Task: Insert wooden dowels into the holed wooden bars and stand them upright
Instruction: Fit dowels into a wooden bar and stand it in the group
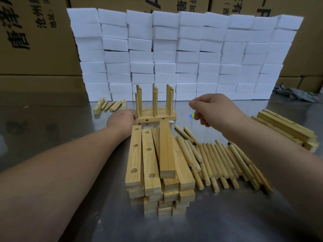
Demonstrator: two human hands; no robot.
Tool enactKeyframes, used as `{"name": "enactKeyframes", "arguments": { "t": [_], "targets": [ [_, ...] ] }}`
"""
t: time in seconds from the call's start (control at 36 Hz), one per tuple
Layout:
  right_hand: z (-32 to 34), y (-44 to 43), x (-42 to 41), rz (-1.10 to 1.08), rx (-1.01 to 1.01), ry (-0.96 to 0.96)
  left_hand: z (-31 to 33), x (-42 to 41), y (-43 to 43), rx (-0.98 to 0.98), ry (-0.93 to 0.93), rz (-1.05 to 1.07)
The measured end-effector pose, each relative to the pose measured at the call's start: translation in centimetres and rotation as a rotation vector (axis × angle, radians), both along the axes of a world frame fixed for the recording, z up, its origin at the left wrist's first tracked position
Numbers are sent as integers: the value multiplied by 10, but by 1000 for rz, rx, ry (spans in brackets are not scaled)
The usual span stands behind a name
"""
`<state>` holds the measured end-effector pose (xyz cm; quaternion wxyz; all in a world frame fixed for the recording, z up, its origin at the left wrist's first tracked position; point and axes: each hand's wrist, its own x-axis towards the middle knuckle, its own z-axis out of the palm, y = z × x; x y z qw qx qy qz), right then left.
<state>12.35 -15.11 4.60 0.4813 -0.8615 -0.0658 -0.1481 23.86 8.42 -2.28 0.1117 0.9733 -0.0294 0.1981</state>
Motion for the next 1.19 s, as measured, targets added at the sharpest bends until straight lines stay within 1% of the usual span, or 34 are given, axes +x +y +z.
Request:
{"name": "enactKeyframes", "arguments": {
  "t": [0.17, 0.36, 0.5, 0.58, 0.69, 0.78, 0.86, 1.0, 1.06, 1.11, 1.19],
  "targets": [
    [-2, 0, -1, 18, -80, 29, -1, 6, -2, -16, -29, -4],
    [-9, 2, -1, 37, -331, 67, -1, 11, -3, -47, -21, 8],
    [-14, 3, 2, 35, -511, 96, -3, 9, -3, -73, -48, 44],
    [-17, 2, 3, 40, -576, 127, -2, 3, -3, -176, -43, 86],
    [-22, 3, 3, 64, -680, 183, 2, -8, -2, -367, -65, 160],
    [-25, 4, 2, 84, -724, 227, 3, -20, -1, -512, -64, 160],
    [-27, 4, 1, 100, -737, 270, 4, -35, 1, -687, -10, 144],
    [-29, 4, 1, 101, -767, 307, 23, -56, -1, -878, 212, 127],
    [-30, 5, 1, 94, -779, 311, 34, -68, -4, -953, 270, 107],
    [-31, 4, 1, 91, -791, 319, 45, -79, -5, -917, 307, 57],
    [-31, 4, 1, 88, -806, 319, 62, -97, -6, -749, 398, -33]
  ]
}}
